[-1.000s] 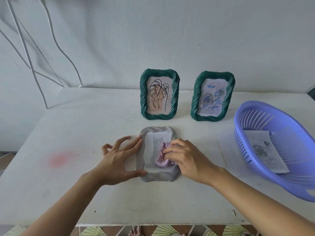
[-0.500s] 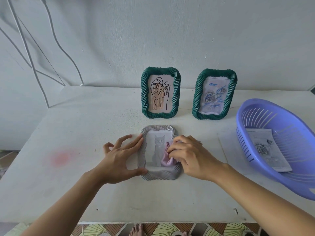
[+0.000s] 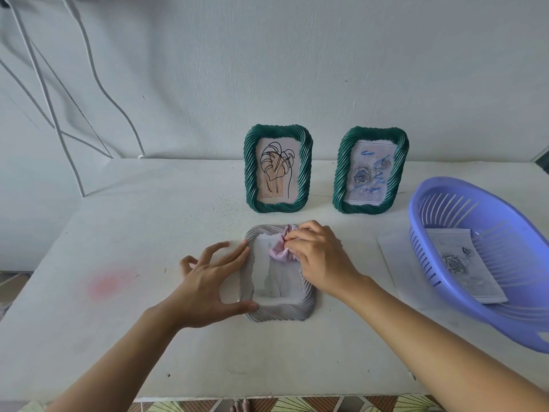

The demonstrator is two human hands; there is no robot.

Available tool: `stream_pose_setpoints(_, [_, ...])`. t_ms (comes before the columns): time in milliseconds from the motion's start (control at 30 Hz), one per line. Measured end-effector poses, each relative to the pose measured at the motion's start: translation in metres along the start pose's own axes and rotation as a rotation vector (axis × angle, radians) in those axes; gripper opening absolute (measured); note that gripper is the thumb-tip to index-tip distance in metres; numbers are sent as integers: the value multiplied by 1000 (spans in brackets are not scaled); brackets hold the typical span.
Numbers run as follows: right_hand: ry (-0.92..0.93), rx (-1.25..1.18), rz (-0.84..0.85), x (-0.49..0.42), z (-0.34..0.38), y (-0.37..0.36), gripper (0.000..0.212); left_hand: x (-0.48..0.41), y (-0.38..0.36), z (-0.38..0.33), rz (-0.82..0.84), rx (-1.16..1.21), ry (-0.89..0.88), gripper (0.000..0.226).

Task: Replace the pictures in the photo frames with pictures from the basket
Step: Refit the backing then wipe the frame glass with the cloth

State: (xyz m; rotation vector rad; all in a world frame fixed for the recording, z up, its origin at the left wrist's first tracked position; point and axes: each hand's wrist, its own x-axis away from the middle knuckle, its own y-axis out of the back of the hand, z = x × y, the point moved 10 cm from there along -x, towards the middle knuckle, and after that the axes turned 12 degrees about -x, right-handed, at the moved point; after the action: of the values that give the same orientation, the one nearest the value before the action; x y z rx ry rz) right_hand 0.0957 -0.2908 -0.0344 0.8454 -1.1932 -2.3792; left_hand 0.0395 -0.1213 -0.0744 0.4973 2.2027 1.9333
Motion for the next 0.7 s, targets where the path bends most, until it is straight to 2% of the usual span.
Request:
stream_pose_setpoints(200, [-48,-61,-72,-19,7,-21,20,0,2,-1,3,-4,11,102])
stream_pose_setpoints(333, [24,-170,-5,-19,24,-35,21,1,4,-2,22,21,23,101])
stream_pose_setpoints(433, [-5,-243,44,-13,21,-30,20,1,5,0,32,44,37,99])
stream_pose_setpoints(567, [-108,-356,-115,-6,12,1,24,2,3,0,53,65,61,94])
stream_pose_setpoints(633, [-133,-411,-210,-3,14,17,24,1,12,1,-16,134,150,81])
stream_pose_setpoints(700, [-166,-503,-297,0,17,30,25,2,34,1,-167,276,254,64])
